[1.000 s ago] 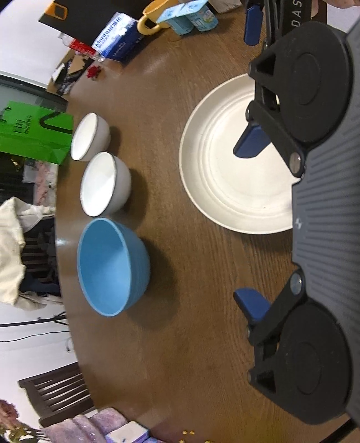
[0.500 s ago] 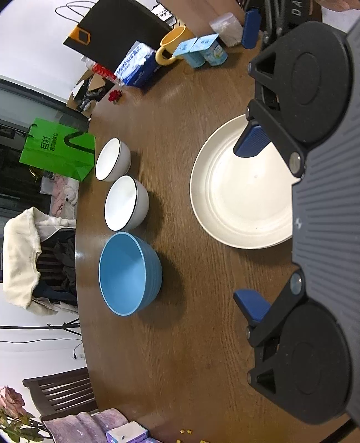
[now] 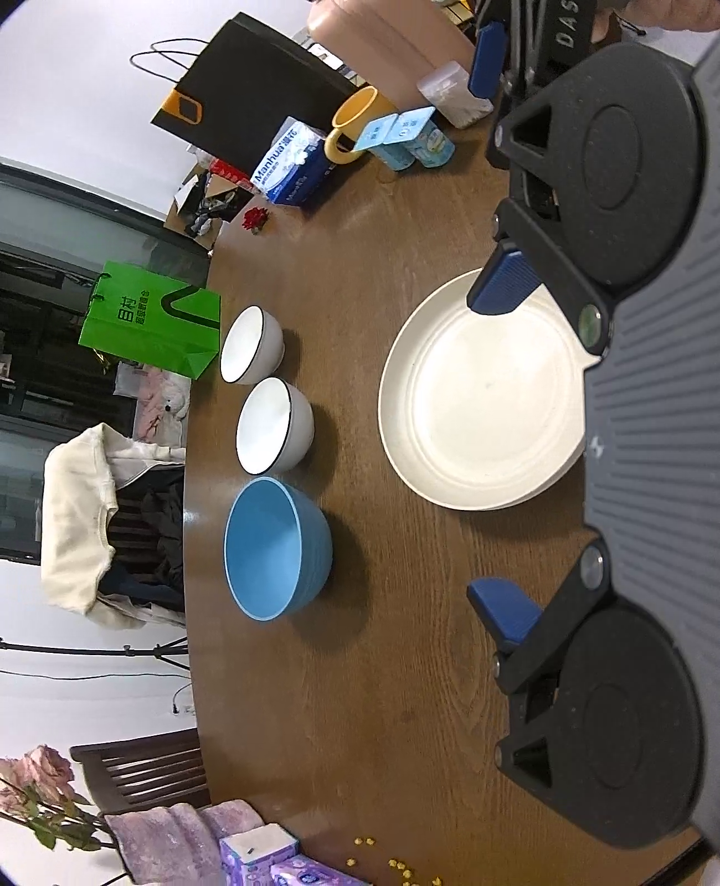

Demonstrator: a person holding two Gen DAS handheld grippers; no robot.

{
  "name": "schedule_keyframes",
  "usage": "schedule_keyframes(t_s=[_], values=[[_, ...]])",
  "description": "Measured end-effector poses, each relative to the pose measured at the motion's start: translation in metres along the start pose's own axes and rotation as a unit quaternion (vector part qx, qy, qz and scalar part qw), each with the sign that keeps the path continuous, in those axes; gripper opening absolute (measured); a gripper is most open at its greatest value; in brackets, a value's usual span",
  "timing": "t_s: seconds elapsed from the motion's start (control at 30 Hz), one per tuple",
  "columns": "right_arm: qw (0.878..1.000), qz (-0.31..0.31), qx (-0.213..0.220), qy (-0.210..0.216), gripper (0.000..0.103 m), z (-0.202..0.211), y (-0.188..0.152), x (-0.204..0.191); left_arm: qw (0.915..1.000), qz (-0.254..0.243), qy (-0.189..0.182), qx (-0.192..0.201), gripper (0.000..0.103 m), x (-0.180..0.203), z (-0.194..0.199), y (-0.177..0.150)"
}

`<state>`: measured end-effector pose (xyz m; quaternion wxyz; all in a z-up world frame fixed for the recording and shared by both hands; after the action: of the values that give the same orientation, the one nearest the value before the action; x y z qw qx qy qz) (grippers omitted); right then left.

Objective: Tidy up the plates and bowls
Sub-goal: 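Withdraw both grippers up and away from the plate stack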

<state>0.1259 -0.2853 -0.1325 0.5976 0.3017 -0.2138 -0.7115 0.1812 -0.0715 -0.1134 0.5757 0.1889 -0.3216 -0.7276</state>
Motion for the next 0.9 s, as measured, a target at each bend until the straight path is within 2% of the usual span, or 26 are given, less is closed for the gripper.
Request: schedule_keyframes(t_s=[0.3, 0.4, 0.9], values=[[0.999, -0.028, 0.017, 0.022, 0.091, 0.016, -0.014, 0.011, 0.9999, -0.011, 0.003, 0.006, 0.103, 0.012, 0.012, -0.016], [0.999, -0.028, 0.026, 0.021, 0.1, 0.022, -0.017, 0.012, 0.9999, -0.013, 0.003, 0.009, 0.103, 0.016, 0.015, -0.02], [0.997, -0.02, 0.059, 0.045, 0.1, 0.045, -0.02, 0.009, 0.9994, -0.016, 0.01, 0.03, 0.103, 0.025, 0.033, -0.027]])
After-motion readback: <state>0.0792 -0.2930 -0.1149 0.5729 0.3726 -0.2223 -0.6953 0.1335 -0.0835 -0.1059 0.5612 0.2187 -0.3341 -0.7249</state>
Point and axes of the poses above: each gripper's, at about its wrist camera, not at the fingertips, and z roughly against the way its jaws point, x to its right, y to its top, the point moved 4 cm from there along -z, roughly the way its jaws point, and after that the axes turned 6 degrees about -z, right-handed, at the moved point
